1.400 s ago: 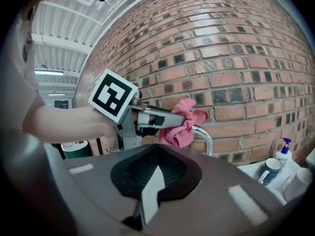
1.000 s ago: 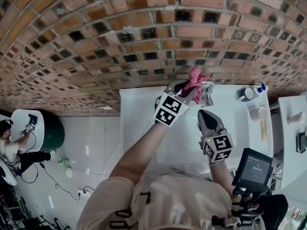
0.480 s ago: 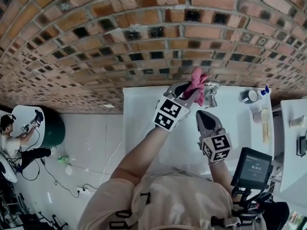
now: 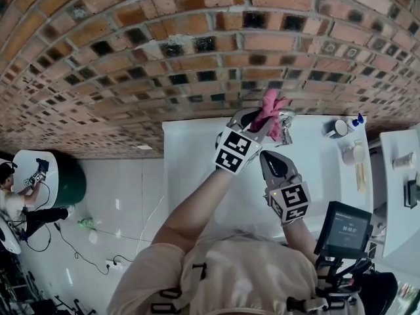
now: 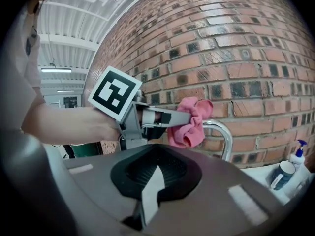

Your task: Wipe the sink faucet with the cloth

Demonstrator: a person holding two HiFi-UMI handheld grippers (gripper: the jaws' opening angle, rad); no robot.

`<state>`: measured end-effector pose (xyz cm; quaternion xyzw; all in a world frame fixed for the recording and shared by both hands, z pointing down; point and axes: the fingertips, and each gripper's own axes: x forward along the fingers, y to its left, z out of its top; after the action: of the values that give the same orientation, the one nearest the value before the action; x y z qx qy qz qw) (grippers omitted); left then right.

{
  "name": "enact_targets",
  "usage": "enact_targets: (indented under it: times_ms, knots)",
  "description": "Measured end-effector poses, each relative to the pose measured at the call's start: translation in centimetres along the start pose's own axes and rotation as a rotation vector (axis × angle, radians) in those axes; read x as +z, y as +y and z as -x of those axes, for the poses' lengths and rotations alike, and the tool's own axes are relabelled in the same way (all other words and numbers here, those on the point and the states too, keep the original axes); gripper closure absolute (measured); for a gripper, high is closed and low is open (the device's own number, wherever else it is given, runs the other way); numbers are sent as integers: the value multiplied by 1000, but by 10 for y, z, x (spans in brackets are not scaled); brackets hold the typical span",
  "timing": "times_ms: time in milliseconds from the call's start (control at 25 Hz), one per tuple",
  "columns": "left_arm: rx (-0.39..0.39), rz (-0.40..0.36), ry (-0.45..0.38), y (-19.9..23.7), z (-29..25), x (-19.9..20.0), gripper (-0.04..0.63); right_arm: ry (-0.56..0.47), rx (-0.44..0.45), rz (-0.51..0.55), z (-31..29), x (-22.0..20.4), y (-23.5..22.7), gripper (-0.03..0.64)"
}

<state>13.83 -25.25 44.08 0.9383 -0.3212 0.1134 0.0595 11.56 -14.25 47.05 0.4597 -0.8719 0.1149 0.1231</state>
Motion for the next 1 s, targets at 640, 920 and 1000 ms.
enact_targets:
  times_ms: [640,920,1000]
  knots:
    - [125,144,-55,12,28,-12,497,-35,-71,-51,12,5,-32,623]
    - [25,134,-50,-31,-12,12,495,-72,-157,-35,46,14,-55,623]
    - [24,120,-47,-34,-20,10,497,-116,-174,-40,60,26,-62,623]
